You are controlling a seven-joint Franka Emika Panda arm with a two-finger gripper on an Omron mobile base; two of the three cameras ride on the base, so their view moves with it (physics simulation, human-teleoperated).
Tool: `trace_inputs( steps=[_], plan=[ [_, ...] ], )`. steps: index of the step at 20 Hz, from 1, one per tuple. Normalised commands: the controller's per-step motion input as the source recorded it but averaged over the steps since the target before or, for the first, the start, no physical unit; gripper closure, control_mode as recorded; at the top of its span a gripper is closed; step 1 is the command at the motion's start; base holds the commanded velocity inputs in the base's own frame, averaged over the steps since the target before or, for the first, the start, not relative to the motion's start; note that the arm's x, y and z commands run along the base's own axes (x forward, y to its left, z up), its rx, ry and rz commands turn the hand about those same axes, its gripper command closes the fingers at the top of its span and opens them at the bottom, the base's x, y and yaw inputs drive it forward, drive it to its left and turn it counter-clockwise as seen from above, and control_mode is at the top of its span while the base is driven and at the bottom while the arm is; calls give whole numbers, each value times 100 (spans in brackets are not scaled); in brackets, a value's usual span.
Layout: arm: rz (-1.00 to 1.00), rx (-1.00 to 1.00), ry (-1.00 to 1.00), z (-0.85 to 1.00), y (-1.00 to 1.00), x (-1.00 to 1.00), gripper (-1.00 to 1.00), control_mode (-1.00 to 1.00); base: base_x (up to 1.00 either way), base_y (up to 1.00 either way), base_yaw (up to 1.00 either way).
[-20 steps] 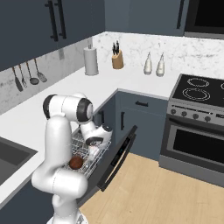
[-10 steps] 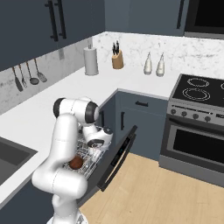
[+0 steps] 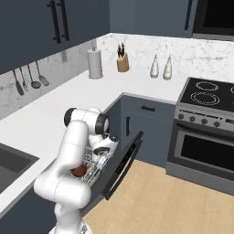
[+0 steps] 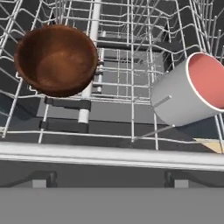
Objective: Pick up the cup and bowl from the counter, place them in the dishwasher, and close the dishwasher door.
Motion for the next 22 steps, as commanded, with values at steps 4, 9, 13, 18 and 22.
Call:
trace_inputs(
  steps=[4,9,13,18,22],
  plan=[
    [0,10,0,-16,35,43,-100,-100,0,0,0],
    [0,14,0,-2,54,37,-100,-100,0,0,0],
    [0,13,-2,0,81,41,-100,-100,0,0,0],
    [0,11,-4,-2,91,42,-100,-100,0,0,0],
    [-1,3,-3,31,13,2,-100,-100,0,0,0]
  ],
)
